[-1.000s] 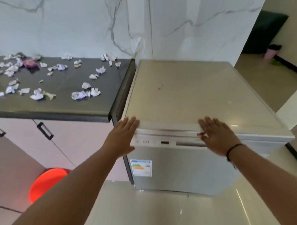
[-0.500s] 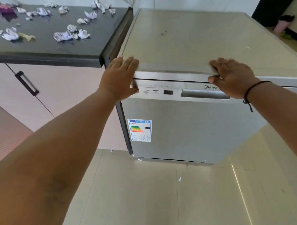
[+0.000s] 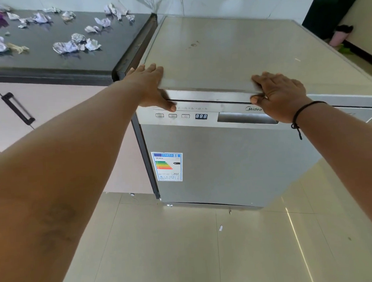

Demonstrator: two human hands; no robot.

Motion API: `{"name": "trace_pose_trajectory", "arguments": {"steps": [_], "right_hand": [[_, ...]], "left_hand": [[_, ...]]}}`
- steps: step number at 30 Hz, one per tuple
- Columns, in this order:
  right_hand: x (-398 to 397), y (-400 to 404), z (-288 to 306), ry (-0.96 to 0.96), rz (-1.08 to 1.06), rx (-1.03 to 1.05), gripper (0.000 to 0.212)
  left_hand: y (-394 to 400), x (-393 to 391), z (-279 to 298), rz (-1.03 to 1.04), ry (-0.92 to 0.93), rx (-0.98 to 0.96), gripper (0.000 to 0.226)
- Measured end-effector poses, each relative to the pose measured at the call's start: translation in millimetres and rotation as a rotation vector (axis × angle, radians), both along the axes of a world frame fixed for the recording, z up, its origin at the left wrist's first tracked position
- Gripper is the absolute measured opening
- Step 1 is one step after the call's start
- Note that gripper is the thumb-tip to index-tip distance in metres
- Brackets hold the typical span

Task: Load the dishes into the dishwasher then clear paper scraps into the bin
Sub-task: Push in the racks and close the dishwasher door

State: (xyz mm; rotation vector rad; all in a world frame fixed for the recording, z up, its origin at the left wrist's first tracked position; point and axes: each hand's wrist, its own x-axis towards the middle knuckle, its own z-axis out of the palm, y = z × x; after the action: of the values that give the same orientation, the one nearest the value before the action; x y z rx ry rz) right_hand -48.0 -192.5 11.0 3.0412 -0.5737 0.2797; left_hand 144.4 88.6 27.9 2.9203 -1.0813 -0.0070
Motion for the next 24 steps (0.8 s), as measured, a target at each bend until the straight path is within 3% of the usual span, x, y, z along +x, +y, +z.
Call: {"name": "trace_pose_trajectory", "arguments": {"steps": [24], "right_hand": [[0.3,-2.4,-2.7,-0.006,0.003,0.01,0.06]], "left_hand": [[-5.2,8.2,0.5,-0.031,-0.015,0.052,0.145]]}}
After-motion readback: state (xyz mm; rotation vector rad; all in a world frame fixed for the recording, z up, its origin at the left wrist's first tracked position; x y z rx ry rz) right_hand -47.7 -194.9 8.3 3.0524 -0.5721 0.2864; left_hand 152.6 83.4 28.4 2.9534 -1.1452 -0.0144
